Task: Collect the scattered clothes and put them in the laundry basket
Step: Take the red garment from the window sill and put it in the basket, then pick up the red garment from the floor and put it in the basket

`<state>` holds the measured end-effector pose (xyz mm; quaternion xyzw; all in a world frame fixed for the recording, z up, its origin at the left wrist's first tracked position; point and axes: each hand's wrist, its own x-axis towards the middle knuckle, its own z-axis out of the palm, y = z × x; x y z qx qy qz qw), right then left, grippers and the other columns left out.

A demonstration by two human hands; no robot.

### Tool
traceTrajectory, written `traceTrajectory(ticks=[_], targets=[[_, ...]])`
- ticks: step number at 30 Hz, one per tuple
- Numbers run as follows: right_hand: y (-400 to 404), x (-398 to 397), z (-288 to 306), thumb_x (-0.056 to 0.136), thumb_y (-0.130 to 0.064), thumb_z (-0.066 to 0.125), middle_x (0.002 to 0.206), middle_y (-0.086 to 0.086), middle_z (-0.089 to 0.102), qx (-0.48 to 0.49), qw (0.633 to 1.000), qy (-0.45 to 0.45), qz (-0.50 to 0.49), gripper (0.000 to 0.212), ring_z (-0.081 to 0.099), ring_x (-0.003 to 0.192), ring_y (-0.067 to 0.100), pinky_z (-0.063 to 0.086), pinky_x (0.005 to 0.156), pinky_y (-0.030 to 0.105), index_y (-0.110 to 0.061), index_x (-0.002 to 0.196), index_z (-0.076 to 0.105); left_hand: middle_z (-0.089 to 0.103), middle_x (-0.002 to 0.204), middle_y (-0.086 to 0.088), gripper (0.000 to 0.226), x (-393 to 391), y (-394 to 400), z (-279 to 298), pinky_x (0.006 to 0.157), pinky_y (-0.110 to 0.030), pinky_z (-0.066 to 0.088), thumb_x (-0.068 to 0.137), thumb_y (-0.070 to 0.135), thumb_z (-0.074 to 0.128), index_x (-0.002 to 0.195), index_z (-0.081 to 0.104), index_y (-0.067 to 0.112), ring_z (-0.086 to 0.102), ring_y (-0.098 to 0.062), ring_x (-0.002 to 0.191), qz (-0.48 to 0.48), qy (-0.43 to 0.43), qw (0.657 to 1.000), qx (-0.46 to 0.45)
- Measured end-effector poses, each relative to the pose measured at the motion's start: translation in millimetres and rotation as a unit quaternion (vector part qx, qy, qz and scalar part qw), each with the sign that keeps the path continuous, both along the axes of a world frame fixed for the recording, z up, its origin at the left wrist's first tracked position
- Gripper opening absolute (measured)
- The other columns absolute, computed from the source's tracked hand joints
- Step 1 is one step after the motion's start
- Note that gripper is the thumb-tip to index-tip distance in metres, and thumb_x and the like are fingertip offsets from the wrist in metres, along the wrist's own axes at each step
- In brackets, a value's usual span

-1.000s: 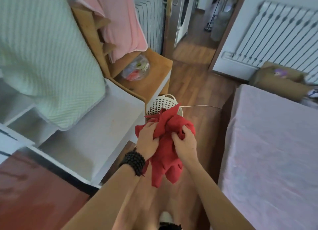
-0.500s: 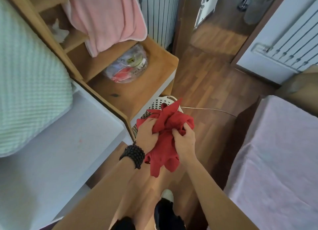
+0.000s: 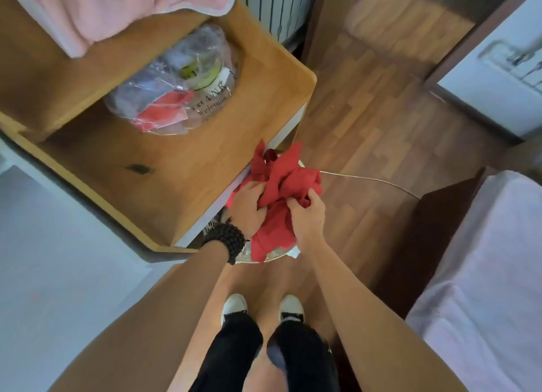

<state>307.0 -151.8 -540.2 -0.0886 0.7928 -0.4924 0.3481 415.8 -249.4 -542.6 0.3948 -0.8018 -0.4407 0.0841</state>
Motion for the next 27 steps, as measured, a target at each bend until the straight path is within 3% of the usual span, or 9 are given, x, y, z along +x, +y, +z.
traceTrajectory(ticks=[2, 5, 6, 10, 14, 19, 21, 24, 27], targets=[[-10.2, -15.9, -43.3, 0.077, -0.027, 0.063, 0.089, -0.004, 0.066, 0.027, 0.998, -0.039, 0.041, 0.019, 0.059, 0.086, 0.017, 0.054, 0.095, 0.053, -0.021, 0.095, 0.067, 0.062, 0.127, -0.015, 0.054, -12.7, -7.5, -46.3, 0.096, -0.034, 0.042, 0.076, 0.011, 0.059, 0.13, 0.061, 0.011, 0.057, -0.036, 0.117, -0.011, -0.055, 0.998, 0.002], [-14.7, -37.5, -109.1, 0.071, -0.039, 0.062, 0.13, -0.005, 0.061, 0.084, 0.984, -0.105, 0.114, 0.07, 0.059, 0.122, 0.018, 0.044, 0.117, 0.05, -0.031, 0.141, 0.06, 0.038, 0.155, -0.018, 0.067, -20.6, -11.7, -105.8, 0.118, -0.048, 0.029, 0.084, 0.021, 0.058, 0.149, 0.041, 0.017, 0.034, -0.038, 0.144, -0.009, -0.174, 0.984, 0.03], [-13.8, -42.2, -122.1, 0.071, -0.039, 0.061, 0.139, -0.002, 0.058, 0.095, 0.98, -0.112, 0.131, 0.078, 0.056, 0.13, 0.019, 0.041, 0.12, 0.049, -0.029, 0.148, 0.055, 0.031, 0.16, -0.018, 0.068, -20.1, -10.8, -118.1, 0.12, -0.049, 0.025, 0.088, 0.019, 0.059, 0.152, 0.037, 0.018, 0.027, -0.037, 0.149, -0.006, -0.199, 0.979, 0.044], [-4.1, -53.4, -106.7, 0.09, -0.017, 0.059, 0.155, 0.008, 0.049, 0.119, 0.961, -0.063, 0.24, 0.059, 0.047, 0.144, 0.023, 0.036, 0.124, 0.044, -0.02, 0.148, 0.055, 0.033, 0.16, -0.013, 0.068, -12.9, 7.1, -121.6, 0.121, -0.047, 0.026, 0.085, 0.023, 0.049, 0.152, 0.036, 0.02, 0.027, -0.035, 0.149, 0.02, -0.213, 0.974, 0.073], [5.3, -64.7, -53.9, 0.095, -0.007, 0.058, 0.157, 0.004, 0.046, 0.104, 0.943, -0.018, 0.315, 0.053, 0.05, 0.141, 0.023, 0.041, 0.12, 0.044, -0.021, 0.146, 0.056, 0.037, 0.157, -0.013, 0.062, -16.4, 30.2, -55.2, 0.121, -0.036, 0.026, 0.091, 0.005, 0.055, 0.15, 0.039, 0.011, 0.031, -0.028, 0.148, 0.087, -0.189, 0.975, 0.08], [-5.9, -52.4, 58.4, 0.094, -0.009, 0.059, 0.15, -0.001, 0.053, 0.019, 0.928, -0.008, 0.373, 0.052, 0.055, 0.135, 0.018, 0.047, 0.116, 0.044, -0.023, 0.144, 0.057, 0.047, 0.151, -0.007, 0.055, 0.8, 41.9, 72.0, 0.109, -0.025, 0.032, 0.093, 0.003, 0.053, 0.147, 0.044, 0.015, 0.043, -0.024, 0.139, 0.202, -0.103, 0.973, 0.039], [-13.3, -37.8, 103.9, 0.096, -0.007, 0.058, 0.149, -0.002, 0.054, -0.027, 0.92, 0.0, 0.391, 0.05, 0.056, 0.134, 0.015, 0.048, 0.113, 0.038, -0.022, 0.144, 0.056, 0.047, 0.15, -0.005, 0.055, 16.6, 44.3, 122.7, 0.109, -0.028, 0.038, 0.095, 0.005, 0.054, 0.148, 0.044, 0.018, 0.045, -0.022, 0.138, 0.243, -0.064, 0.968, 0.012], [-19.7, -3.5, 169.4, 0.098, -0.009, 0.058, 0.148, -0.009, 0.055, -0.105, 0.901, 0.006, 0.421, 0.048, 0.057, 0.132, 0.008, 0.048, 0.098, 0.021, -0.028, 0.143, 0.056, 0.055, 0.144, -0.003, 0.054, 55.2, 51.7, 187.7, 0.107, -0.036, 0.046, 0.094, 0.008, 0.058, 0.146, 0.047, 0.019, 0.053, -0.022, 0.131, 0.323, -0.007, 0.946, -0.033], [-21.8, 52.9, 231.9, 0.097, -0.009, 0.058, 0.143, -0.015, 0.059, -0.182, 0.874, -0.015, 0.45, 0.047, 0.059, 0.129, 0.001, 0.05, 0.095, 0.02, -0.031, 0.139, 0.06, 0.062, 0.128, 0.007, 0.049, 111.9, 72.7, 245.8, 0.099, -0.029, 0.051, 0.092, 0.005, 0.059, 0.138, 0.054, 0.019, 0.06, -0.015, 0.118, 0.408, 0.067, 0.907, -0.075]])
